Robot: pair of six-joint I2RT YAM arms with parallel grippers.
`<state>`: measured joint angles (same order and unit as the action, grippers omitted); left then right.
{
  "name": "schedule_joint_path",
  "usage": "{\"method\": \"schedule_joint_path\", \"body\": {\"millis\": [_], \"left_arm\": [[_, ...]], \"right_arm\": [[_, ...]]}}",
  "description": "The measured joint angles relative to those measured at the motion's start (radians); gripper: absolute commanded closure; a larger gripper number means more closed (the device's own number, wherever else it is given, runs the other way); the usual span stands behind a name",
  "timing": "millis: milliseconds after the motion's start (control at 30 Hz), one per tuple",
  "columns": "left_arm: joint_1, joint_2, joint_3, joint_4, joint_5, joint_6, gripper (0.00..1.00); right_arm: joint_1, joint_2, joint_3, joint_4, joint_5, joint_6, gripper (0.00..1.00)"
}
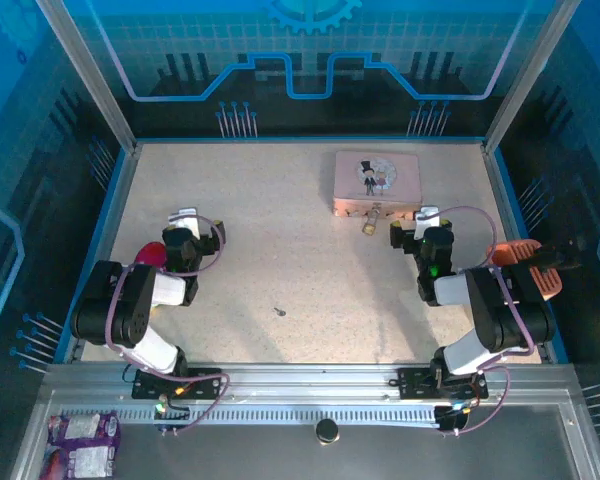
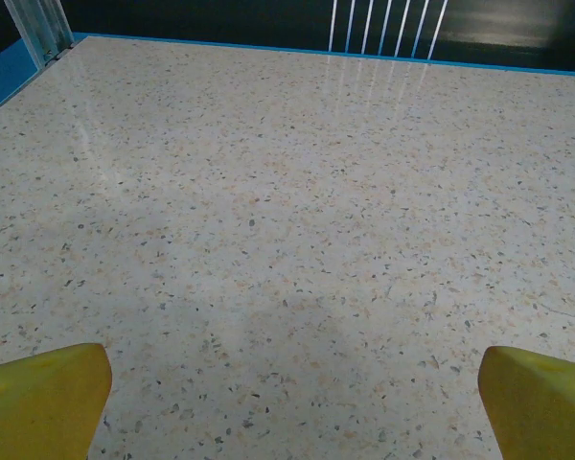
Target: Unlock the padlock with the key
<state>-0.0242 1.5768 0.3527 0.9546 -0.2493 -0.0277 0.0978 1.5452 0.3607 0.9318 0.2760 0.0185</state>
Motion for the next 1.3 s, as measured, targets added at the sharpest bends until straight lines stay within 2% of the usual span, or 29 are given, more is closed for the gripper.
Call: {"method": "schedule_joint_path", "body": {"millis": [1033, 1167, 1300], "left_arm": [[-0.001, -0.009, -0.019, 0.032, 0.0, 0.0, 0.01], [-0.018, -0.088, -0.033, -0.004, 0.0, 0.008, 0.01], [-0.052, -0.248, -0.006, -0.137, -0.001, 0.026, 0.01]], "right_arm": [[0.0, 0.0, 0.0, 0.0, 0.0, 0.0, 0.0], [0.001, 0.0, 0.0, 0.006, -0.005, -0.006, 0.0], [0.022, -0.008, -0.012, 0.029, -0.025, -0.034, 0.0]]}}
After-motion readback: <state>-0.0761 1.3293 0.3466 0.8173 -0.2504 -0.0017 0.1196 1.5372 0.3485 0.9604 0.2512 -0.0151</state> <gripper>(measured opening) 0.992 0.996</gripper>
